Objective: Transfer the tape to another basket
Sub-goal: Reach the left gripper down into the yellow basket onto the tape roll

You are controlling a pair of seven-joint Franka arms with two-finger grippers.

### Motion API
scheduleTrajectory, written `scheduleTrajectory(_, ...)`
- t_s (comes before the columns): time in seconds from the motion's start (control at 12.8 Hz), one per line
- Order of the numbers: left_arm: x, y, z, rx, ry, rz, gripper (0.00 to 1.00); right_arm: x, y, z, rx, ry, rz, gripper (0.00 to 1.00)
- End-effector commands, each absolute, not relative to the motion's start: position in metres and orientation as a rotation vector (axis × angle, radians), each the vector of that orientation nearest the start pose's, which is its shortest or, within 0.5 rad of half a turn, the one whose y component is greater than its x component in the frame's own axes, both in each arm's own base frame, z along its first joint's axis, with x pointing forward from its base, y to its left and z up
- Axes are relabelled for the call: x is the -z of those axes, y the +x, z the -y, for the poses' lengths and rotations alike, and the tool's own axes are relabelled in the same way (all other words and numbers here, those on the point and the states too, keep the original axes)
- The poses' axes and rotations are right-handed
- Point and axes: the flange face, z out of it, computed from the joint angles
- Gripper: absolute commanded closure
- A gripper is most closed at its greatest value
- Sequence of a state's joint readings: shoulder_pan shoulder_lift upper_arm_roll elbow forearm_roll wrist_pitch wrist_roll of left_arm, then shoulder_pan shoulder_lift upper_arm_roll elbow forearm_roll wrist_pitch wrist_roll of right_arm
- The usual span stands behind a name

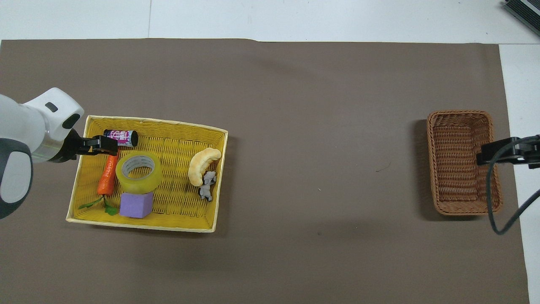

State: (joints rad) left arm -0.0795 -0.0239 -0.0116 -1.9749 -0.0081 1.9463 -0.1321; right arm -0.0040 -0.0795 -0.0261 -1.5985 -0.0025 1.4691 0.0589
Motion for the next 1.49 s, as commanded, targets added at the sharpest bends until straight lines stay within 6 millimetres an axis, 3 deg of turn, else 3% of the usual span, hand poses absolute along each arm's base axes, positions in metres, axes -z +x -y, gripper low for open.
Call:
scheduleTrajectory(0.0,-0.454,0.537,0.049,-0.047,-3.132,0.148,0.0,-0.649,0.513,0.017,-0.07,-3.116,-0.146,0.0)
scheduleTrajectory(0.23,-0.409,0.517,0.061,-0.17,-3.115,0.13,0.0,-0.651,0.513,0.016,-0.06,-3.119,-0.146,0.0)
scheduleTrajectory(0.39,-0.382,0.516,0.065,-0.075,-3.119,0.25,0.0,-0.65,0.514,0.015,-0.048,-3.133,-0.153,0.0)
scheduleTrajectory(0.55,-0.351,0.522,0.072,-0.089,-3.096,0.413,0.0,-0.65,0.515,0.017,-0.034,-3.13,-0.165,0.0)
scheduleTrajectory(0.7,-0.34,0.511,0.071,-0.131,-3.09,0.392,0.0,-0.65,0.515,0.018,-0.034,-3.131,-0.163,0.0)
scheduleTrajectory(0.78,-0.336,0.506,0.068,-0.149,-3.086,0.385,0.07,-0.65,0.515,0.019,-0.034,-3.131,-0.16,0.0)
scheduleTrajectory(0.86,-0.335,0.503,0.066,-0.158,-3.085,0.385,0.22,-0.65,0.515,0.02,-0.036,-3.131,-0.16,0.0)
scheduleTrajectory(0.94,-0.335,0.503,0.066,-0.161,-3.081,0.412,0.46,-0.65,0.515,0.02,-0.036,-3.131,-0.16,0.0)
scheduleTrajectory(1.02,-0.337,0.505,0.066,-0.165,-3.079,0.417,0.8,-0.65,0.515,0.02,-0.036,-3.131,-0.158,0.0)
scheduleTrajectory(1.09,-0.337,0.505,0.067,-0.176,-3.077,0.412,1.0,-0.649,0.515,0.02,-0.039,-3.131,-0.156,0.0)
scheduleTrajectory(1.41,-0.353,0.525,0.062,-0.253,-3.055,0.429,1.0,-0.65,0.514,0.021,-0.036,-3.131,-0.155,0.0)
